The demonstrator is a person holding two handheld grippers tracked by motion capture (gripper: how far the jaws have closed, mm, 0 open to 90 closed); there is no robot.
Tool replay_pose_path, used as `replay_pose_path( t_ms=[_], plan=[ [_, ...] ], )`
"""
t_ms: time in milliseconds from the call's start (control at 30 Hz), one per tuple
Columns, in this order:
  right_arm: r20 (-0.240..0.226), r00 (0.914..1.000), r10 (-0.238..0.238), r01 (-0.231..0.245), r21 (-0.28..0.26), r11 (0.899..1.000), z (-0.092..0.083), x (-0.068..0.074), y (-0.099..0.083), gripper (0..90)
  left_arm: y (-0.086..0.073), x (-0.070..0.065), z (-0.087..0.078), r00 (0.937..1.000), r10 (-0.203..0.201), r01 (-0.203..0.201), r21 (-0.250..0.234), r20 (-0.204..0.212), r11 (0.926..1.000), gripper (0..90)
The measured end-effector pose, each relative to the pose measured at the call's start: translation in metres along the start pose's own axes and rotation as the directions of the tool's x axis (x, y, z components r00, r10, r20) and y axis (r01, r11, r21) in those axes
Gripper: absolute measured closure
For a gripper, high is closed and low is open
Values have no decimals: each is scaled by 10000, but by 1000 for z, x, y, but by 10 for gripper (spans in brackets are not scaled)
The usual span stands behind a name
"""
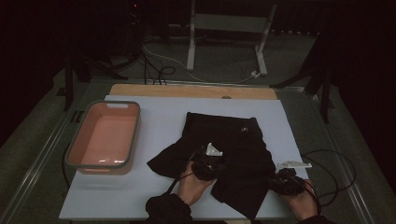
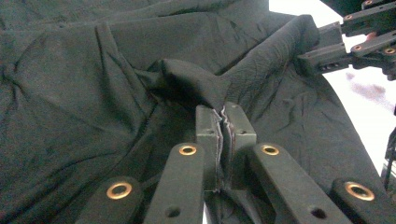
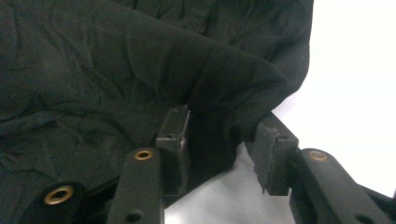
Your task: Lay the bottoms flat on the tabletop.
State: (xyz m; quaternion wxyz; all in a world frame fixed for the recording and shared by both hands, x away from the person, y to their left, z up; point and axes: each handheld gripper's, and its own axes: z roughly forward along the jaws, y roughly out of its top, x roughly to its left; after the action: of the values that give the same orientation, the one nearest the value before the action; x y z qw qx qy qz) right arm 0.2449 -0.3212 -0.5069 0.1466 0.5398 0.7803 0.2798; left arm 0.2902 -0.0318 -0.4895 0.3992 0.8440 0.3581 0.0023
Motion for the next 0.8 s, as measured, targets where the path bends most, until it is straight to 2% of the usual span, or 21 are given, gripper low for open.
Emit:
replay_pose_path(
  t_ms=[100,133,200,300,533,667,733,800],
  plan=[
    [123,9996,-253,251,129,9996,1,2,2,750,-1,-1,0,10000,40,-41,58,82,10000,867],
    [65,9996,-288,287,150,9995,0,2,2,813,-1,-2,0,9999,39,-39,57,138,10000,866],
    [-81,9992,-395,397,256,9989,-1,0,2,876,-2,-5,-1,9996,118,-122,138,242,9998,866],
    [-107,9985,-529,532,373,9979,-4,-2,0,885,-3,-9,-1,9991,235,-242,170,367,9996,866],
    [-167,9988,-458,466,449,9979,-14,-15,-6,887,-9,-19,1,9960,291,-315,272,847,9991,861],
    [12,9998,-195,195,300,9994,-21,-25,-9,886,-12,-28,4,9928,364,-403,318,1142,9987,854],
    [203,9998,-66,62,196,9998,-23,-31,-9,887,-12,-30,5,9924,446,-488,347,1143,9982,836],
    [372,9993,-4,-2,154,9999,-23,-34,-10,885,-14,-32,6,9934,383,-423,348,1085,9985,779]
  ],
)
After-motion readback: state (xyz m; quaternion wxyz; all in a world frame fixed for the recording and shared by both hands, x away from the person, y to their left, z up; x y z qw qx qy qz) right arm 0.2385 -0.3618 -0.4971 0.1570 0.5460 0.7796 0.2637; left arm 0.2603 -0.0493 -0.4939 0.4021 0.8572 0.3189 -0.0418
